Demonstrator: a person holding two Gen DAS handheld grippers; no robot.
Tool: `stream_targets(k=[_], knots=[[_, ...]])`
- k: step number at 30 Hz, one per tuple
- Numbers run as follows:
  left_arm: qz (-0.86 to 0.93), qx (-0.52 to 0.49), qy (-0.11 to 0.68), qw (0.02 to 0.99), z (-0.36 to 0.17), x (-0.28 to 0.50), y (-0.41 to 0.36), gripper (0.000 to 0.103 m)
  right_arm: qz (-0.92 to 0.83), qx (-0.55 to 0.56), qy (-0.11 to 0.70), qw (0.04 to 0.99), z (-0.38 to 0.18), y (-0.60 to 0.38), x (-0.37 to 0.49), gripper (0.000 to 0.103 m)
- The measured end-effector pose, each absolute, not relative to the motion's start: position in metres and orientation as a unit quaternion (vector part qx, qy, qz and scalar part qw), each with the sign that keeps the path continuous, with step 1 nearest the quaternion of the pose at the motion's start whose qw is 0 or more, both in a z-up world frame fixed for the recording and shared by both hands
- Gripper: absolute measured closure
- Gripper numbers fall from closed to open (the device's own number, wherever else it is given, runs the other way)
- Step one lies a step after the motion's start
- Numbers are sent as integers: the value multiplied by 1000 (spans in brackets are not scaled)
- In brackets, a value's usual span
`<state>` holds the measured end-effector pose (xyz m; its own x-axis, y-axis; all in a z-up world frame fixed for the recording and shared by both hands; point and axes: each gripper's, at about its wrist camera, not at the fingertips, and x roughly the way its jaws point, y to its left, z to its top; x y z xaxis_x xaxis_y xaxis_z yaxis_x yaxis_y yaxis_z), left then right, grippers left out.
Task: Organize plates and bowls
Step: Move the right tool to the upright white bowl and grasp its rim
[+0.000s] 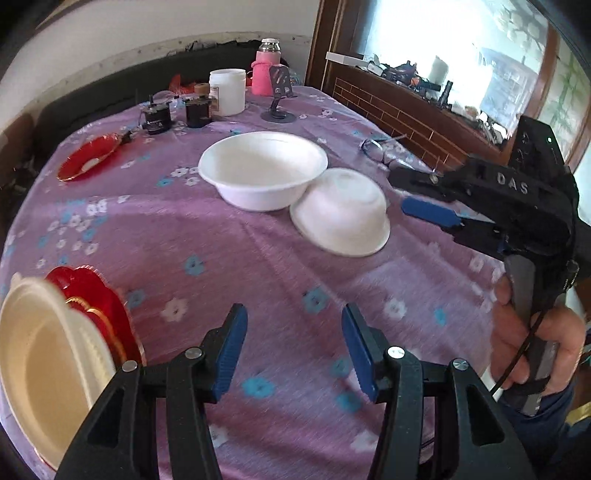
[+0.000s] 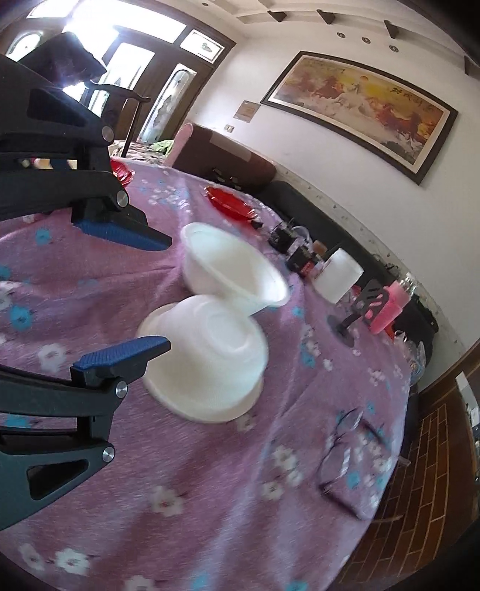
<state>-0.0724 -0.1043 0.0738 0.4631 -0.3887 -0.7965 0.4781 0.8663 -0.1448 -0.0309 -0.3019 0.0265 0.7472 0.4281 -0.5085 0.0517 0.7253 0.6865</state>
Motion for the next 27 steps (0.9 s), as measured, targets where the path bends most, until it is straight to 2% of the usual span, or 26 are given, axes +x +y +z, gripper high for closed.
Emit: stream_targets(k=[5, 9, 10, 14, 27], knots=[[-237, -3, 473, 848, 81, -43, -106, 47, 95, 318, 337, 881, 57, -304, 31, 38], [-205, -31, 486, 849, 83, -18, -103, 47, 82, 251, 354, 897, 57, -303, 92, 38], [-192, -36, 487, 851, 84, -13, -102, 47, 84, 245, 356, 898, 53, -304, 99, 41], [-157, -54, 487, 858, 82, 7, -99, 44, 112, 278, 356, 885, 24, -320, 114, 66], [-77, -143, 484, 860, 63, 76, -98, 43, 198, 322, 373, 847, 3, -325, 116, 67]])
